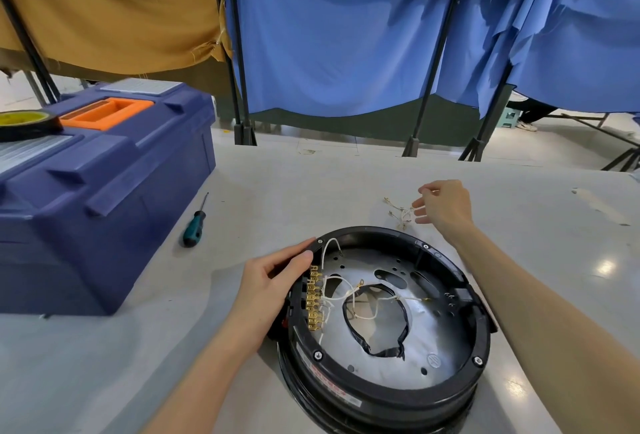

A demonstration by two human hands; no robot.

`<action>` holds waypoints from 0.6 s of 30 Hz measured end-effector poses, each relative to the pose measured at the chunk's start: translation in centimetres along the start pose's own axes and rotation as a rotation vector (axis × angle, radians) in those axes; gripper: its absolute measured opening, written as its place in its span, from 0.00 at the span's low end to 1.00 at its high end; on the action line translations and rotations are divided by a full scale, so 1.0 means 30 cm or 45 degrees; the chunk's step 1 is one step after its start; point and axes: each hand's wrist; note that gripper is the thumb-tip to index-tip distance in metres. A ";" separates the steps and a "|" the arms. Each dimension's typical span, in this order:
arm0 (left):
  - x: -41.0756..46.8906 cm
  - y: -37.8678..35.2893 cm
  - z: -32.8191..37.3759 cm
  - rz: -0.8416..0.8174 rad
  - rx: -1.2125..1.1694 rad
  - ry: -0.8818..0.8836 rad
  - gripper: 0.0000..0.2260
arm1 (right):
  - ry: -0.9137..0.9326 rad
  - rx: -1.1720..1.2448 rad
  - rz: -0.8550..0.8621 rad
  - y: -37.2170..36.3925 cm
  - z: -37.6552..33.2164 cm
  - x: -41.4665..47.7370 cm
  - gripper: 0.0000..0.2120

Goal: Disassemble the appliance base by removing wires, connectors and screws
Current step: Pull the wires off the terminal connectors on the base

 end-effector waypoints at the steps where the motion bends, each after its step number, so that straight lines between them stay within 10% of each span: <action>1: 0.000 0.000 0.000 0.001 -0.001 0.003 0.10 | 0.004 0.004 0.007 0.009 -0.005 -0.007 0.10; 18: -0.013 -0.006 0.015 0.160 0.104 -0.111 0.06 | 0.836 -0.269 -1.087 0.096 -0.252 -0.552 0.07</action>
Point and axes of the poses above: each hand's wrist, its own x-axis towards the middle knuckle, its own y-axis out of the back of the hand, z = x × y, and after that the axes turned 11 degrees about z, right-handed
